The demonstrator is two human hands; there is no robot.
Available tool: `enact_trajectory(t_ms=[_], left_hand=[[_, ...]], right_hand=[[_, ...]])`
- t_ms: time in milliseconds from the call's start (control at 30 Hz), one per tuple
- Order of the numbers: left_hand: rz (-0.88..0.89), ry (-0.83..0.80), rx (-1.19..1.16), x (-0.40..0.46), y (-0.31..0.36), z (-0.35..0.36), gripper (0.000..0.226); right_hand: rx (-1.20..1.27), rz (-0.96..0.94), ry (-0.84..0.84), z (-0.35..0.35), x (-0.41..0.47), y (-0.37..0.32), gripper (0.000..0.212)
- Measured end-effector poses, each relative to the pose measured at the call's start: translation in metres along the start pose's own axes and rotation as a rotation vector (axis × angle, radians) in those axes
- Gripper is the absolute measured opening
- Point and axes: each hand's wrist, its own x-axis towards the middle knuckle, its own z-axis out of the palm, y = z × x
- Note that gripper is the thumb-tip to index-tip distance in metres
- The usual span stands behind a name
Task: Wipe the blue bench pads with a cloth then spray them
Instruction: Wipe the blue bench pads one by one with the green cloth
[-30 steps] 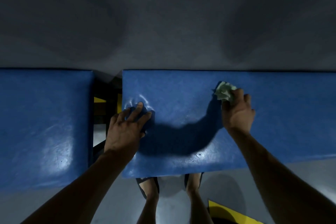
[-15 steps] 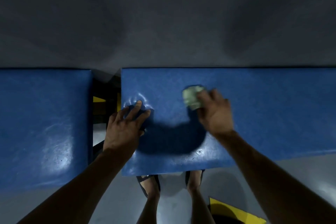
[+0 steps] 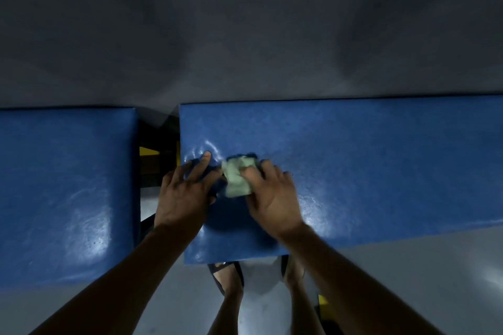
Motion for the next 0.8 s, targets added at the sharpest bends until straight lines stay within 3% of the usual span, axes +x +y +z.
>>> enact_trajectory(t_ms=[67, 200, 300, 400, 500, 567, 633, 700, 800], left_hand=[[0.005, -0.006, -0.01, 0.001, 0.0, 0.0, 0.073], [0.009, -0.009, -0.02, 0.002, 0.003, 0.0, 0.071], [0.013, 0.013, -0.022, 0.002, 0.002, 0.003, 0.072], [0.002, 0.036, -0.034, 0.002, 0.001, 0.007, 0.076], [0.015, 0.066, -0.023, 0.0, 0.0, 0.008, 0.075], [0.022, 0.076, -0.022, -0.001, -0.002, 0.008, 0.07], [0.023, 0.071, -0.024, 0.0, -0.003, 0.008, 0.071], [0.007, 0.045, -0.024, 0.001, -0.002, 0.007, 0.072], [0.001, 0.044, -0.049, 0.0, 0.0, 0.008, 0.072]], right_hand=[[-0.104, 0.019, 0.017, -0.017, -0.009, 0.056, 0.048], [-0.031, 0.551, 0.165, -0.055, -0.038, 0.151, 0.038], [0.064, 0.871, 0.287, -0.045, -0.034, 0.136, 0.042], [0.162, 0.73, 0.356, -0.012, -0.022, 0.058, 0.053], [0.137, 0.365, 0.144, 0.012, -0.029, -0.024, 0.049], [0.04, 0.142, 0.016, 0.013, -0.034, -0.036, 0.041], [-0.038, 0.007, -0.01, 0.004, -0.038, -0.003, 0.041], [-0.088, 0.071, 0.032, -0.009, -0.046, 0.051, 0.049], [-0.048, 0.443, 0.158, -0.034, -0.065, 0.126, 0.046]])
